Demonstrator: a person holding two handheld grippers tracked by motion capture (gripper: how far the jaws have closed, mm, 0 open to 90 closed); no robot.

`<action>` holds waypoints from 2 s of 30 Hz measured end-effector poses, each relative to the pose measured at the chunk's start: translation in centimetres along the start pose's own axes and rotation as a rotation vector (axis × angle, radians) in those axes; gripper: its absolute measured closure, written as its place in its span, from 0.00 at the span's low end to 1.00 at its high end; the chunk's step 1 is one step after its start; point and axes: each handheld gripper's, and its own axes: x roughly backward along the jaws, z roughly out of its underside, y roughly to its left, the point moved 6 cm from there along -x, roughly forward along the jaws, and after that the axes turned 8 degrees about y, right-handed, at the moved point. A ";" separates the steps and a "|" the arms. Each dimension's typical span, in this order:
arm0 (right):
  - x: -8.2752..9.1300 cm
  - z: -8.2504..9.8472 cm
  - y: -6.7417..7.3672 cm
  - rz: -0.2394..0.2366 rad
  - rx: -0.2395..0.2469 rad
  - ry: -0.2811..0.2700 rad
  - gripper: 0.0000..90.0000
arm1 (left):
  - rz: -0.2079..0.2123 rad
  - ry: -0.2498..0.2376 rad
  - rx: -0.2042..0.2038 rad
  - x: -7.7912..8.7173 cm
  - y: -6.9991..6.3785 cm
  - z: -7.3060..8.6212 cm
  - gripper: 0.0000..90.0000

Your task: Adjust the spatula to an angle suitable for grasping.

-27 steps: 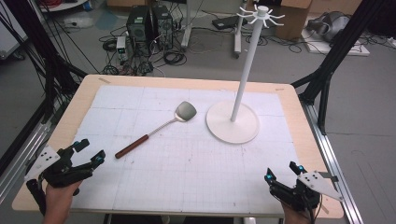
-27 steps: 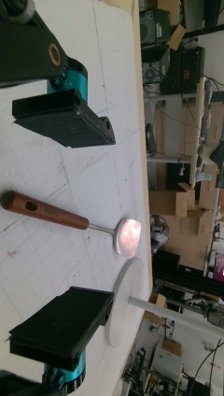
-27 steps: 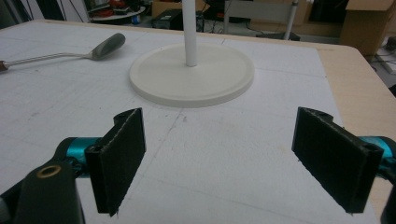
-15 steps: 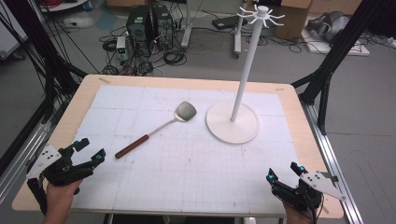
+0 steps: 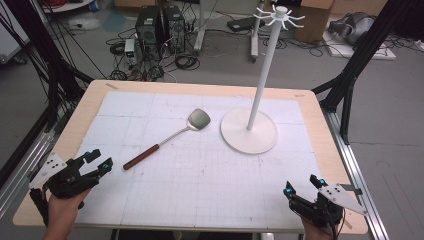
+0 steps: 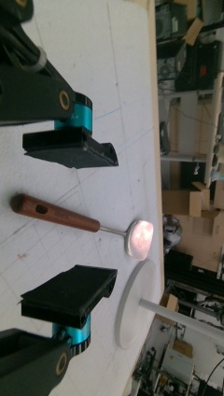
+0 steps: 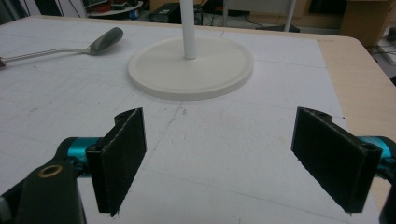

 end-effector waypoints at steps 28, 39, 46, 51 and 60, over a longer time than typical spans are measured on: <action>-1.1 0.0 0.4 -0.018 0.003 0.027 0.19 | 0.102 0.348 -0.117 -14.3 -2.2 -3.9 0.39; -1.2 0.2 0.2 -0.026 -0.011 0.031 0.19 | 0.064 0.554 -0.191 -19.7 -2.0 -2.6 0.38; -1.1 0.3 0.1 -0.027 -0.019 0.031 0.19 | 0.077 0.616 -0.183 -21.0 -1.9 -1.2 0.48; -1.0 0.3 -0.1 -0.024 -0.023 0.029 0.19 | 0.077 0.647 -0.215 -21.3 -2.2 -0.7 0.60; -1.0 0.4 -0.1 -0.026 -0.032 0.033 0.20 | 0.104 0.649 -0.255 -21.1 -2.1 -0.7 0.81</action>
